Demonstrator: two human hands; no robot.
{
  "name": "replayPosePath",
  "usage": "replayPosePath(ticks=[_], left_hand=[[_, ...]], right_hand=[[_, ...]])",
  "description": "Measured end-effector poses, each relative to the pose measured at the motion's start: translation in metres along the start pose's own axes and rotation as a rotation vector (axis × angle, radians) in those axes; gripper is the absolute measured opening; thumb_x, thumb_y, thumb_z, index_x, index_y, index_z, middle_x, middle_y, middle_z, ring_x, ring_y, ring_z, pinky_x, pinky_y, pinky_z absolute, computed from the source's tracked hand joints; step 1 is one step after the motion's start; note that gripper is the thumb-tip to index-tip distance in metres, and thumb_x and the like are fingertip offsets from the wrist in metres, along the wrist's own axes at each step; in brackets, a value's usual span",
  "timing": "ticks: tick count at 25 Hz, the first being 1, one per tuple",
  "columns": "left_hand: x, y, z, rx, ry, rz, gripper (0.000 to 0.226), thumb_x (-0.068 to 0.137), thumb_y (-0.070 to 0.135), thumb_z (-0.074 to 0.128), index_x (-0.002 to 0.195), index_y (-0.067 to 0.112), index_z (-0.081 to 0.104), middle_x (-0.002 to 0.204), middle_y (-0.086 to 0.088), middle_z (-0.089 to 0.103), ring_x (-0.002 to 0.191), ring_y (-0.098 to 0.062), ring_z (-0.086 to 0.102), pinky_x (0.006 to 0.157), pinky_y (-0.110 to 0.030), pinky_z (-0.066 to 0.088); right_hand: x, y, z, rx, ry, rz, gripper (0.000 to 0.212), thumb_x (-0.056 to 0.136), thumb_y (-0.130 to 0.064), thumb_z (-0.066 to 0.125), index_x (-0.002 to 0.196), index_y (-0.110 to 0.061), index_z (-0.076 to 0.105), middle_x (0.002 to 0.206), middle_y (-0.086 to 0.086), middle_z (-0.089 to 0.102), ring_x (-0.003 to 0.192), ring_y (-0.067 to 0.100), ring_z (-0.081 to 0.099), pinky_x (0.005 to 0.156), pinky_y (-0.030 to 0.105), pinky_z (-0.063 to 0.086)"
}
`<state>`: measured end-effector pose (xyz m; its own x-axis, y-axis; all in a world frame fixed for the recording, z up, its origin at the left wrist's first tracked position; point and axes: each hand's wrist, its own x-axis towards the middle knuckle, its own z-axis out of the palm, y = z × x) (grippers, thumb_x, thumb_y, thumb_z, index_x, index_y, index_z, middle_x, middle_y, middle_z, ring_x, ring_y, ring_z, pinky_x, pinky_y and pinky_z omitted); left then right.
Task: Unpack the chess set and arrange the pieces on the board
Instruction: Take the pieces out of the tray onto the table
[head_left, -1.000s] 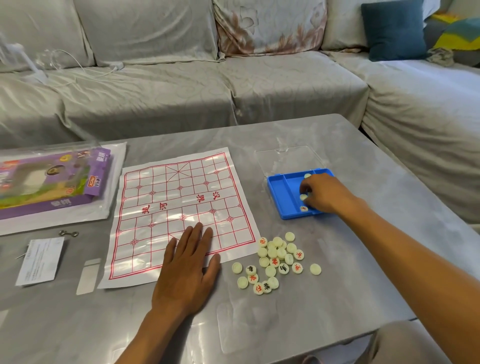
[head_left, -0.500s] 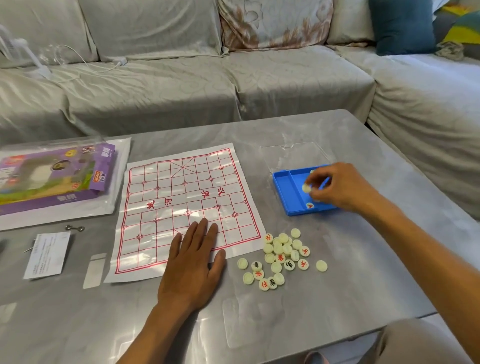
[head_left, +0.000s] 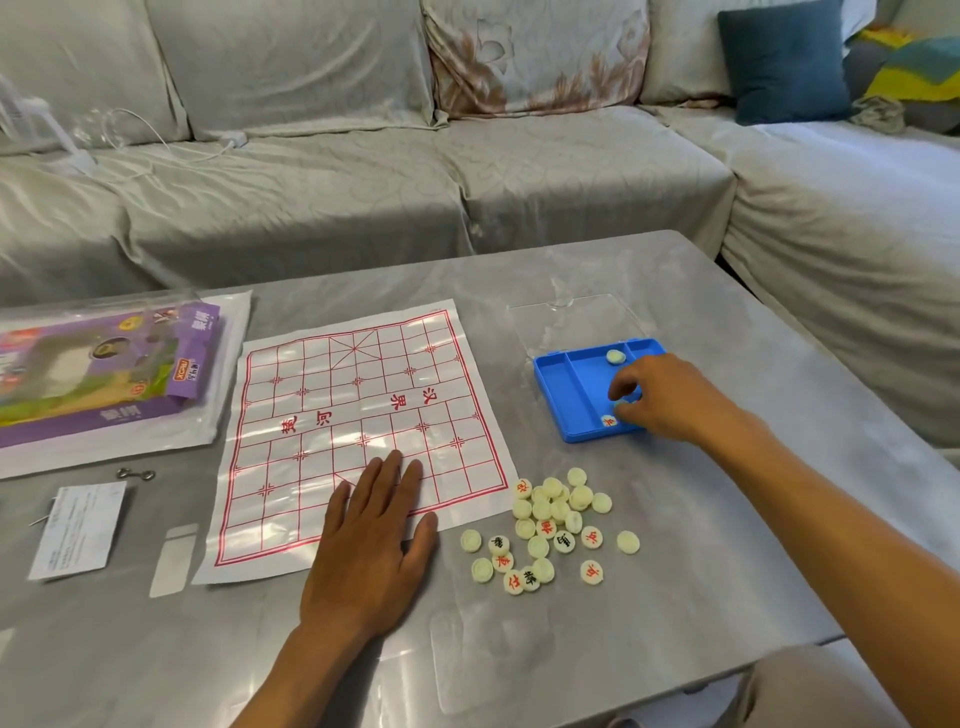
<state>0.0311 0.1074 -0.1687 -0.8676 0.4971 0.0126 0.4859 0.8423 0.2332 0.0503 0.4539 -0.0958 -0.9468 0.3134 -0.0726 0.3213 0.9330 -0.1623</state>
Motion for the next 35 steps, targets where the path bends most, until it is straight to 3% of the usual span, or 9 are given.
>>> replayPosePath(ticks=[4,8,21,23,25,27,29,33,35], left_hand=[[0.001,0.001,0.001,-0.003,0.003,-0.006,0.082,0.073,0.073,-0.022,0.147,0.041,-0.010,0.155,0.014,-0.017,0.145,-0.010,-0.014,0.120,-0.037,-0.007],[0.001,0.000,0.002,0.000,0.005,-0.007,0.078,0.077,0.071,-0.016,0.148,0.040,-0.007,0.157,0.014,-0.015,0.145,-0.010,-0.015,0.120,-0.037,-0.007],[0.000,0.000,0.000,-0.030,0.004,-0.006,0.090,0.070,0.075,-0.027,0.150,0.040,-0.005,0.156,0.014,-0.016,0.145,-0.009,-0.015,0.120,-0.039,-0.005],[0.000,0.001,-0.002,-0.030,0.006,-0.003,0.089,0.071,0.075,-0.026,0.150,0.039,-0.005,0.156,0.014,-0.015,0.145,-0.010,-0.014,0.120,-0.039,-0.005],[-0.001,0.000,-0.002,-0.024,0.001,0.000,0.087,0.072,0.074,-0.024,0.149,0.039,-0.006,0.156,0.014,-0.016,0.145,-0.009,-0.015,0.120,-0.039,-0.004],[-0.001,-0.001,0.000,-0.026,-0.003,0.000,0.083,0.075,0.073,-0.020,0.150,0.039,-0.006,0.156,0.014,-0.017,0.145,-0.009,-0.015,0.121,-0.038,-0.004],[0.000,-0.002,0.001,-0.016,-0.001,0.010,0.079,0.077,0.071,-0.016,0.149,0.039,-0.007,0.157,0.014,-0.016,0.145,-0.009,-0.015,0.121,-0.038,-0.004],[0.000,-0.004,0.003,-0.028,0.019,0.022,0.082,0.079,0.072,-0.015,0.151,0.037,0.001,0.158,0.012,-0.009,0.146,-0.010,-0.010,0.121,-0.039,-0.002],[0.000,-0.002,0.002,-0.039,0.024,0.012,0.083,0.079,0.073,-0.015,0.152,0.036,0.004,0.158,0.012,-0.008,0.146,-0.011,-0.009,0.121,-0.040,-0.001]], right_hand=[[0.020,-0.003,0.007,-0.071,-0.124,0.037,0.032,0.078,-0.027,0.072,0.108,-0.025,0.064,0.111,-0.002,0.060,0.096,0.018,0.057,0.076,0.029,0.050],[0.028,-0.008,0.008,-0.074,-0.071,0.101,0.022,0.078,-0.019,0.074,0.099,-0.020,0.068,0.108,0.002,0.064,0.092,0.020,0.060,0.067,0.027,0.043],[0.031,0.004,0.013,0.008,-0.047,0.059,0.012,0.083,-0.011,0.067,0.092,-0.017,0.071,0.103,0.001,0.067,0.084,0.013,0.057,0.071,0.023,0.044],[0.023,-0.003,0.004,0.148,0.049,0.079,0.010,0.083,-0.014,0.070,0.093,-0.015,0.073,0.098,0.000,0.069,0.080,0.010,0.058,0.071,0.023,0.044],[0.001,-0.016,-0.010,0.449,0.084,0.079,0.008,0.082,-0.016,0.074,0.089,-0.016,0.074,0.088,-0.004,0.071,0.074,0.009,0.062,0.068,0.021,0.049],[-0.035,-0.029,-0.016,0.627,-0.075,-0.008,0.005,0.080,-0.018,0.075,0.085,-0.020,0.074,0.078,-0.009,0.071,0.071,0.006,0.065,0.065,0.017,0.053],[-0.068,-0.037,-0.010,0.635,-0.191,-0.086,0.004,0.081,-0.021,0.074,0.082,-0.025,0.074,0.075,-0.012,0.070,0.072,0.001,0.065,0.063,0.015,0.051],[-0.044,-0.025,0.000,0.528,0.295,0.039,0.006,0.085,-0.021,0.068,0.088,-0.026,0.072,0.085,-0.014,0.069,0.076,0.004,0.062,0.070,0.019,0.049],[-0.018,-0.017,0.007,0.214,0.217,0.117,0.012,0.084,-0.023,0.064,0.094,-0.027,0.070,0.095,-0.008,0.068,0.085,0.012,0.061,0.074,0.029,0.050]])
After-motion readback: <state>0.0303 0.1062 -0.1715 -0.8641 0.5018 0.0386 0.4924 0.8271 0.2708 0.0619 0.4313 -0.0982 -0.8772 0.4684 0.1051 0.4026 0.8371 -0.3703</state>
